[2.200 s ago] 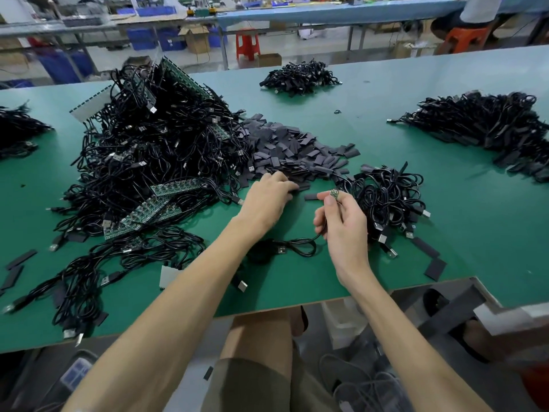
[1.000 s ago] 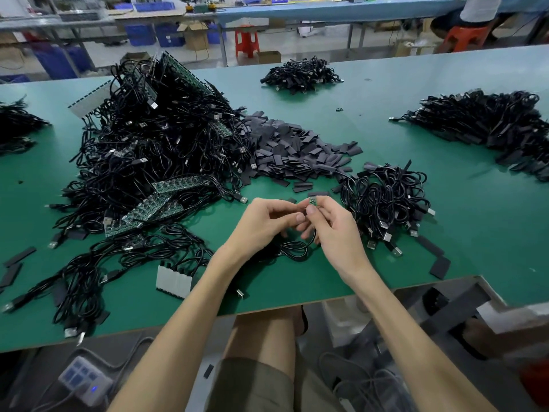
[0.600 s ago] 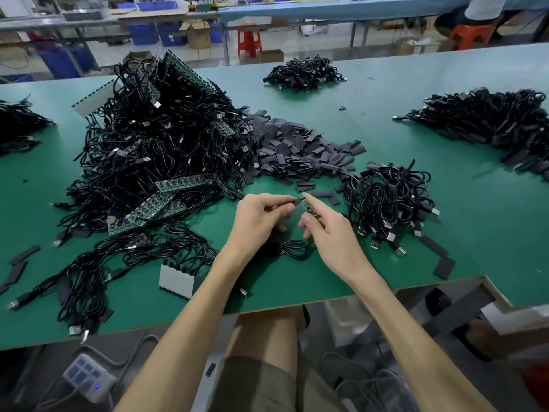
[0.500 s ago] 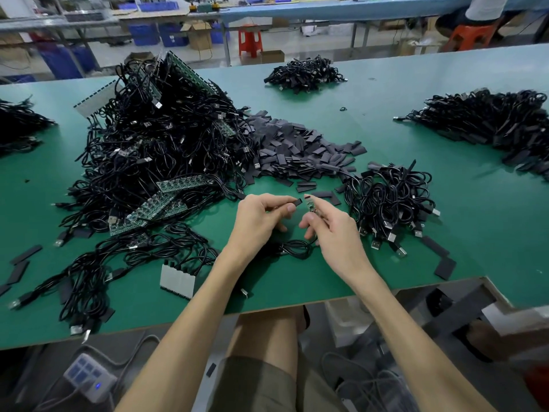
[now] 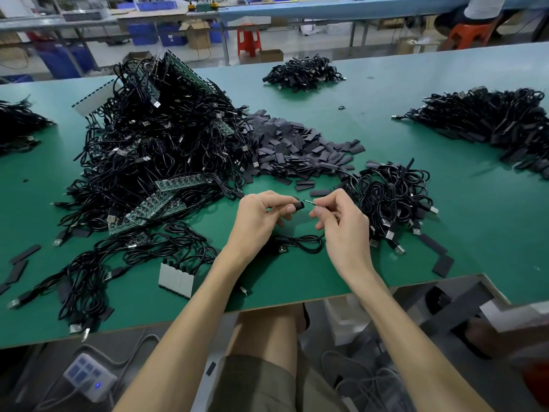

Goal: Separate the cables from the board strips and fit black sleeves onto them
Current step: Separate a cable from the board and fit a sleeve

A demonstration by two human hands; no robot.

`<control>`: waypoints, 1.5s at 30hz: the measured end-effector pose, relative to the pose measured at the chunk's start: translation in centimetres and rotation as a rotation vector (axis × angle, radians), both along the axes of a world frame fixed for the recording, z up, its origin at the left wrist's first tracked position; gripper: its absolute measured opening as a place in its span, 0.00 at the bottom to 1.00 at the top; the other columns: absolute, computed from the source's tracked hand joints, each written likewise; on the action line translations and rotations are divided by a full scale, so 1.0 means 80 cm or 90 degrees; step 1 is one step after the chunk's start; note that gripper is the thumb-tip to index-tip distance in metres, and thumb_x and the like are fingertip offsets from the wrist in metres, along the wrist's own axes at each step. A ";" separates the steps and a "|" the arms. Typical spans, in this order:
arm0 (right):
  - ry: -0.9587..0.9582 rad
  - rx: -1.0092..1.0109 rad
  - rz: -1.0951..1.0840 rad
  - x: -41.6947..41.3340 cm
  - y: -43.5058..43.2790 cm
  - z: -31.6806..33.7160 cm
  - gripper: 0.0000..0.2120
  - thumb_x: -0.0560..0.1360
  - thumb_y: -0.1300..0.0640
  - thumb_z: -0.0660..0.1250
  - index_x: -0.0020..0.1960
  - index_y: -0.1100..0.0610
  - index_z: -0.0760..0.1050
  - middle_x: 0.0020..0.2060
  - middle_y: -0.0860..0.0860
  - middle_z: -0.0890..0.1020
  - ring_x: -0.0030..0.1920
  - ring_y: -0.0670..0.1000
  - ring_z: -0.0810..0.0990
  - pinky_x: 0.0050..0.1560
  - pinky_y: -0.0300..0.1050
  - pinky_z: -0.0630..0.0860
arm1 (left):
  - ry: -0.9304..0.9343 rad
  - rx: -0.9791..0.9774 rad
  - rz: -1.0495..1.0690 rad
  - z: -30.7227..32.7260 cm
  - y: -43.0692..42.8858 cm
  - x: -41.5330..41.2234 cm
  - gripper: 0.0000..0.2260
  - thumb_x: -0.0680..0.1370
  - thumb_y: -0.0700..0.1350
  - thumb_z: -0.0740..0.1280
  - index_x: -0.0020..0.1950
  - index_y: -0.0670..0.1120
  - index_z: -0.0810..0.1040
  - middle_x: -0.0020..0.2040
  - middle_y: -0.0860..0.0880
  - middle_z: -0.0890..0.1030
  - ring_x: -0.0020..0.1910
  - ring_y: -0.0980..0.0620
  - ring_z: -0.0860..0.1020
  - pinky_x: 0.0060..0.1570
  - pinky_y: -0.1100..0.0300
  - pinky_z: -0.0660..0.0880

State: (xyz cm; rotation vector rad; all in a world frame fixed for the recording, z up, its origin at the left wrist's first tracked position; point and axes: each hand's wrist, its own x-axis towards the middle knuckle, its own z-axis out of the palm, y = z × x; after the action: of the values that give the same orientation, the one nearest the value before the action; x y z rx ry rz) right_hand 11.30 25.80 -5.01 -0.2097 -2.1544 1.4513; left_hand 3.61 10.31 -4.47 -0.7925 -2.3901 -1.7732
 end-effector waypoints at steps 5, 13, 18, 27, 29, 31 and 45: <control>-0.015 0.006 0.005 0.000 -0.001 0.000 0.10 0.80 0.65 0.67 0.45 0.51 0.75 0.37 0.51 0.83 0.37 0.53 0.80 0.44 0.53 0.78 | 0.006 -0.005 0.025 0.000 0.000 -0.001 0.07 0.78 0.34 0.72 0.51 0.43 0.87 0.40 0.46 0.83 0.35 0.52 0.78 0.38 0.54 0.80; -0.024 0.013 0.014 0.001 -0.001 0.001 0.09 0.80 0.66 0.67 0.46 0.54 0.76 0.37 0.49 0.84 0.36 0.51 0.80 0.42 0.50 0.78 | 0.021 -0.014 0.031 -0.002 -0.001 -0.001 0.08 0.79 0.33 0.70 0.50 0.43 0.88 0.40 0.46 0.83 0.36 0.53 0.78 0.38 0.55 0.80; -0.024 0.024 0.013 0.004 -0.001 0.002 0.09 0.80 0.66 0.67 0.45 0.54 0.77 0.36 0.54 0.83 0.35 0.54 0.79 0.42 0.54 0.77 | 0.030 -0.033 0.036 -0.001 -0.001 -0.001 0.12 0.79 0.29 0.67 0.49 0.42 0.88 0.41 0.50 0.83 0.36 0.57 0.77 0.38 0.54 0.79; -0.003 0.144 -0.014 0.010 -0.008 0.007 0.07 0.80 0.69 0.66 0.47 0.59 0.78 0.37 0.43 0.78 0.36 0.44 0.75 0.39 0.48 0.75 | 0.087 -0.087 0.017 0.005 0.004 0.010 0.15 0.76 0.21 0.64 0.53 0.34 0.86 0.48 0.36 0.81 0.42 0.62 0.77 0.43 0.72 0.73; -0.001 0.156 -0.022 0.010 -0.008 0.008 0.07 0.80 0.69 0.66 0.47 0.60 0.78 0.36 0.42 0.76 0.36 0.47 0.75 0.40 0.49 0.75 | 0.089 -0.085 0.010 0.006 0.005 0.012 0.16 0.75 0.20 0.63 0.54 0.32 0.85 0.48 0.34 0.80 0.43 0.56 0.78 0.47 0.74 0.73; -0.006 0.138 -0.030 0.010 -0.007 0.009 0.06 0.80 0.68 0.67 0.46 0.60 0.79 0.35 0.45 0.78 0.36 0.51 0.77 0.39 0.51 0.76 | 0.103 -0.098 0.016 0.008 0.004 0.012 0.16 0.76 0.20 0.62 0.53 0.34 0.86 0.48 0.37 0.81 0.43 0.62 0.78 0.45 0.74 0.72; 0.014 0.237 -0.007 0.012 -0.012 0.008 0.03 0.81 0.64 0.68 0.49 0.58 0.78 0.41 0.49 0.82 0.39 0.50 0.81 0.41 0.56 0.79 | 0.088 -0.079 0.005 0.015 0.003 0.017 0.14 0.76 0.21 0.63 0.54 0.32 0.84 0.47 0.40 0.81 0.40 0.70 0.77 0.43 0.75 0.72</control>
State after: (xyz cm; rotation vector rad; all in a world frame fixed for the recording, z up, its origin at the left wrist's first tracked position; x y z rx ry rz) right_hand 12.30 24.85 -4.33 -0.0703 -2.3511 1.0153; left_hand 4.98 10.57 -3.28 -0.8861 -2.4277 -1.5245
